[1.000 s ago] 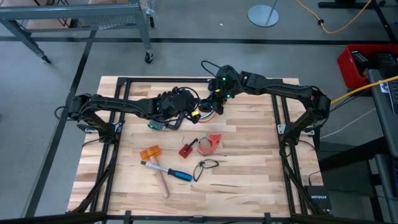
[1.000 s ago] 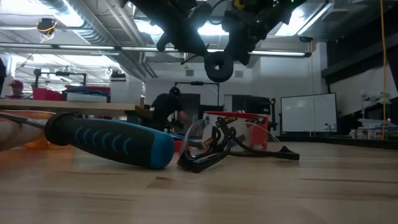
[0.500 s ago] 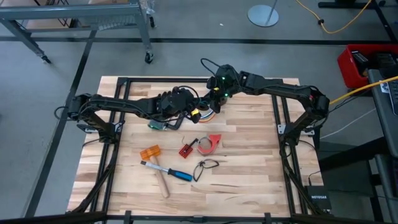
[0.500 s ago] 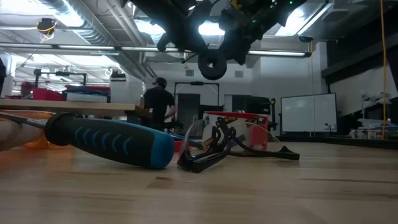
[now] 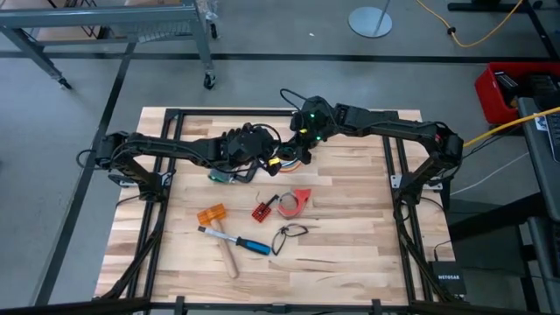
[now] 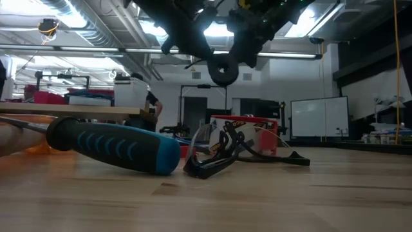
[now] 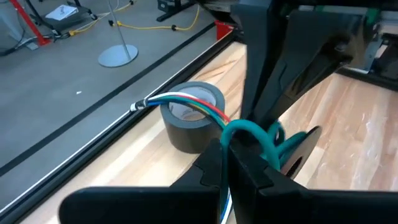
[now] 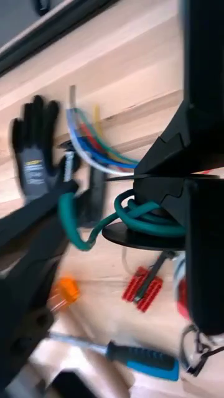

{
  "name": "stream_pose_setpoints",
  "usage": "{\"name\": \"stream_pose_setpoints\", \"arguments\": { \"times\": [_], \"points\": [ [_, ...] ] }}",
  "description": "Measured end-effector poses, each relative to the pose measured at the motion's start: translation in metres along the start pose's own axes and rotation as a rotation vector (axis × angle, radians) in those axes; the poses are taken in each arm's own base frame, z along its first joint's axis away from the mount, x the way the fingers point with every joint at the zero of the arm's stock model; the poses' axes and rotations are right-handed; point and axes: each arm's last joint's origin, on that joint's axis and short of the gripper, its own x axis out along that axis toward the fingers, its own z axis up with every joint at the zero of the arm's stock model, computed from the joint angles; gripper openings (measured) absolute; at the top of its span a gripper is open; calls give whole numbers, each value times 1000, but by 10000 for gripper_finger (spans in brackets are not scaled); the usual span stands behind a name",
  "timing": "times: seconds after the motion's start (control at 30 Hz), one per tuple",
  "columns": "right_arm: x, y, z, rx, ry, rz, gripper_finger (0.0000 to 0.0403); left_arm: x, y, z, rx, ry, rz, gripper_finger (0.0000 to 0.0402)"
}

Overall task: Coil cords
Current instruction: Coil the wire onto the spool

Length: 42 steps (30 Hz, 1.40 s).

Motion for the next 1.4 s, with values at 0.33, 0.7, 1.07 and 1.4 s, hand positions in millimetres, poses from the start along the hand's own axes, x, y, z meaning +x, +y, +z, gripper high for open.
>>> {"name": "stream_pose_setpoints", "arguments": {
  "times": [0.33,0.7,1.07,1.4],
  "points": [
    [-2,0,-17,45,169,-34,1,3,6,-3,9,40,24,1],
    [-3,-6,-15,118,151,-330,1,7,12,-8,-228,141,-72,1],
    [6,25,-8,34,71,-425,1,15,27,-4,-422,167,-107,1],
    [7,31,-2,43,6,-409,1,15,23,10,-406,31,-175,1]
  ]
}}
